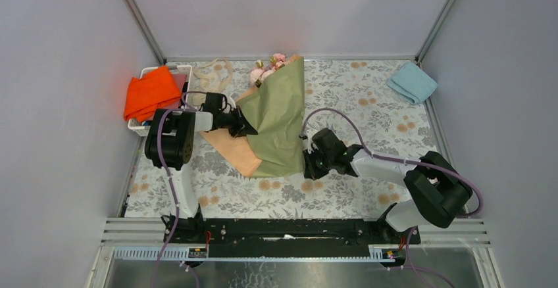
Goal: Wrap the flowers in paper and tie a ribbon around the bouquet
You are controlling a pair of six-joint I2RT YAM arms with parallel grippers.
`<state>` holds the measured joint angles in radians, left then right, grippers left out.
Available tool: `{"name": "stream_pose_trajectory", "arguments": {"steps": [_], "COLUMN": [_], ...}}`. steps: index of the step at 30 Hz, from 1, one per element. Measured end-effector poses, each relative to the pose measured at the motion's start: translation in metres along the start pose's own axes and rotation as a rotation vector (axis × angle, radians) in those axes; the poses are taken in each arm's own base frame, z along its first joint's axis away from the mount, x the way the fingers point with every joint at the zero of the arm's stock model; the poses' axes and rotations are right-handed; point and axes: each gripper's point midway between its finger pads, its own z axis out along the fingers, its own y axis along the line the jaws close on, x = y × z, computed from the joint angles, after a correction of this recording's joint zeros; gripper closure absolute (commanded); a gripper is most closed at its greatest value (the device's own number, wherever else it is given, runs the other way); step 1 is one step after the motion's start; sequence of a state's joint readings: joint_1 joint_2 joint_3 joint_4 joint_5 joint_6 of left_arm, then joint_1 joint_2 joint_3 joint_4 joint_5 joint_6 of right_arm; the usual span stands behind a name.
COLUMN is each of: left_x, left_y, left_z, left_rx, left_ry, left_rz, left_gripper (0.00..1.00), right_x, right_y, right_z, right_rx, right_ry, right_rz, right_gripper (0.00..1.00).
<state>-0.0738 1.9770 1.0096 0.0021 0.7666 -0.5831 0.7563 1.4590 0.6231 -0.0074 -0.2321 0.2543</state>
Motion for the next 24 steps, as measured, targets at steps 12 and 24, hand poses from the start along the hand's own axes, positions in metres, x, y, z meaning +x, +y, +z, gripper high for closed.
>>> {"name": "stream_pose_trajectory", "arguments": {"steps": [12, 24], "left_x": [0.000, 0.000], "left_y": [0.000, 0.000], "left_z": [0.000, 0.000], "left_rx": [-0.007, -0.018], "left_ry": [-0.003, -0.001], "left_rz": [0.027, 0.062], "left_gripper": [1.00, 1.00], "right_x": [-0.187, -0.183], "right_y": [-0.019, -0.135], "right_z": [0.018, 0.055], "right_rx": [-0.038, 0.166], "right_ry": [-0.270, -0.237], "right_rz": [0.034, 0.281], "right_gripper": [0.97, 0.97]}}
